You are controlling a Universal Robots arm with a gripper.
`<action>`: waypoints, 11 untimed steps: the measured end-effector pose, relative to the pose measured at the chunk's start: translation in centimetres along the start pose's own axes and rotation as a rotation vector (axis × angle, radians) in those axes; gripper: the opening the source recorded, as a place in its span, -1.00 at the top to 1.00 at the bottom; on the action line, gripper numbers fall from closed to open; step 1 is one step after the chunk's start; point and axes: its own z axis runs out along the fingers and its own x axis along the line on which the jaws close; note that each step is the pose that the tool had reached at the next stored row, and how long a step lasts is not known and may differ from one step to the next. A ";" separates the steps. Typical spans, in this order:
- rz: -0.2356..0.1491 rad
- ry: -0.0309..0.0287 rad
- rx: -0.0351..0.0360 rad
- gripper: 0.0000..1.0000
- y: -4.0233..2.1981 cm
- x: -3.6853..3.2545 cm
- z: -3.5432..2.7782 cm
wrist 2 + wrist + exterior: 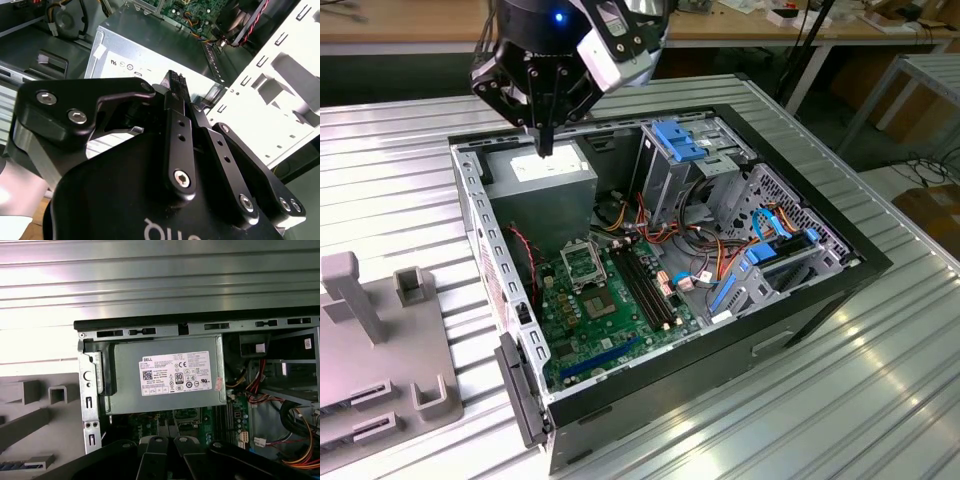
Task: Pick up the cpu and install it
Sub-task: 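Reach for the cpu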
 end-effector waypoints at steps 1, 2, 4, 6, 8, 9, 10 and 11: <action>0.000 0.0000 0.0000 0.79 0.00 0.05 0.00; 0.000 0.0000 0.0000 0.79 -0.01 0.11 0.00; 0.000 0.0002 0.0001 0.79 -0.02 0.27 -0.01; 0.000 0.0002 0.0000 0.79 -0.03 0.40 -0.01; 0.000 0.0003 0.0001 0.79 -0.04 0.52 -0.01; 0.000 0.0003 0.0000 0.79 -0.04 0.57 -0.01; 0.000 0.0004 0.0000 0.79 -0.05 0.61 -0.01; 0.000 0.0004 0.0000 0.79 -0.05 0.64 -0.01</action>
